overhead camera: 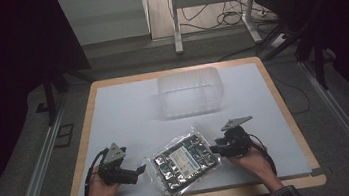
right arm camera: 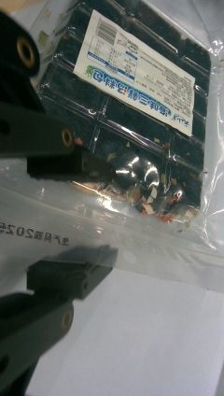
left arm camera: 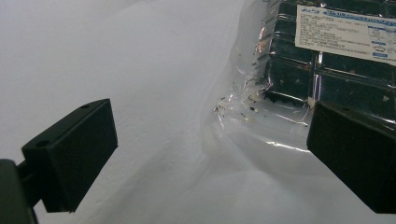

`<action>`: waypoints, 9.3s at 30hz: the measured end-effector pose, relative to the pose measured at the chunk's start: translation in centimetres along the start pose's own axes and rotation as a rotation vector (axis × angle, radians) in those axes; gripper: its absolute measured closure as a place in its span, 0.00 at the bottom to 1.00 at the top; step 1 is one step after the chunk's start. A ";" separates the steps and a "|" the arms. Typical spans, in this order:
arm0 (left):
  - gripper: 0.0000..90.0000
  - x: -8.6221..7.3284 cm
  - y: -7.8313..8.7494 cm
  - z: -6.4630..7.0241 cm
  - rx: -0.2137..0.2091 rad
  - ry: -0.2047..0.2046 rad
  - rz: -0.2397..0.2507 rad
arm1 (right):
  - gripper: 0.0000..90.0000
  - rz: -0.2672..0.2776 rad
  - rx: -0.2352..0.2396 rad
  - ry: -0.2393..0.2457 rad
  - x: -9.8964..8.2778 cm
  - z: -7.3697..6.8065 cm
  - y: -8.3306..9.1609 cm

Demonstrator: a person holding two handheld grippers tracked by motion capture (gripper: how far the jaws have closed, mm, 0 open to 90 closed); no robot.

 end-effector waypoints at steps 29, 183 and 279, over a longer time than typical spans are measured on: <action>0.02 0.0 0.0 0.1 0.007 -0.013 0.001 | 0.99 -0.036 -0.054 -0.039 0.4 -1.2 -0.2; 0.00 0.1 0.6 -0.7 -0.031 0.041 0.084 | 0.99 0.272 -0.081 0.087 28.6 8.4 6.4; 0.00 0.3 0.2 -0.1 -0.039 0.014 0.042 | 0.32 0.227 -0.171 0.098 24.4 8.9 5.8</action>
Point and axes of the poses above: each handheld gripper's, and its own axes: y roughly backward along the jaws, x roughly out of its top, z roughly to its right, the point moved 1 cm from there along -y, roughly forward along the jaws, and after that the axes turned 3 degrees about y, right-handed, at the moved point
